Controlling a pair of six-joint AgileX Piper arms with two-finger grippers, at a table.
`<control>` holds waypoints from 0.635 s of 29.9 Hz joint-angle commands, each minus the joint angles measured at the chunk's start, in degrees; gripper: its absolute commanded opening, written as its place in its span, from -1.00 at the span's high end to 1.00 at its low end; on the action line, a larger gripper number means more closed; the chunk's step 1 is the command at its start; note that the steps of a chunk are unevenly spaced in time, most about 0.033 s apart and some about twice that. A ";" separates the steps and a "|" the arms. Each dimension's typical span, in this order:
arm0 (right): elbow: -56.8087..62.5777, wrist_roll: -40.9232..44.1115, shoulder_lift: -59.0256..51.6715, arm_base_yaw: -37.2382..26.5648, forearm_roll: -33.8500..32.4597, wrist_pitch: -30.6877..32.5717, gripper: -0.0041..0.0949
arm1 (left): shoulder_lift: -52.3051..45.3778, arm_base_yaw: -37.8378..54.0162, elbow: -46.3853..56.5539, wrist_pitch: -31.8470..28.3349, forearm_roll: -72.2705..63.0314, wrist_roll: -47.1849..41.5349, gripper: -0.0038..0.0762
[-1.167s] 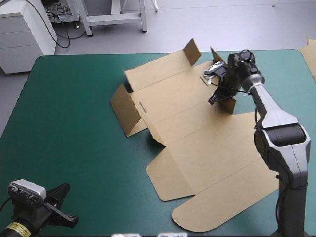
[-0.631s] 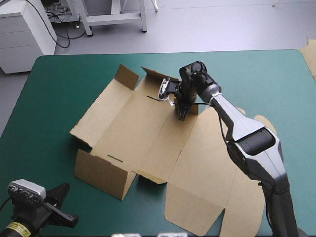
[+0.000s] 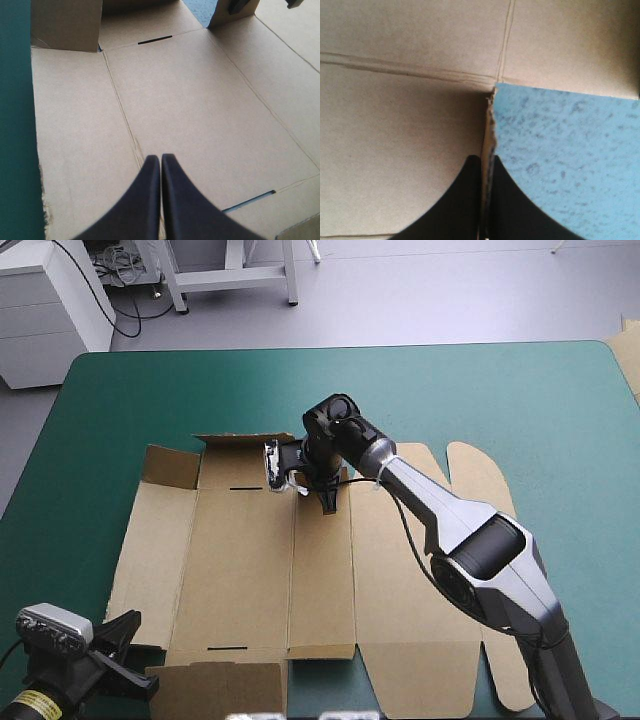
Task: Fold the box
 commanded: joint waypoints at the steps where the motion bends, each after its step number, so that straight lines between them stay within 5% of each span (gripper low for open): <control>1: -1.65 -1.10 -3.35 0.06 0.29 -0.81 0.95 | 1.06 -0.09 -1.50 -4.08 -0.36 -0.52 0.92; 6: -1.65 -0.56 -3.35 0.06 -0.31 -0.68 0.85 | 1.06 -0.09 -1.50 -4.08 -0.36 -0.52 0.92; 14: -3.13 1.28 -3.35 0.06 -0.97 -0.86 0.08 | 1.06 -0.09 -1.50 -4.08 -0.58 -0.52 0.92; 19: -8.62 5.65 -3.35 0.06 -2.42 -0.36 0.03 | 1.06 -0.09 -1.50 -4.08 -0.70 -0.52 0.92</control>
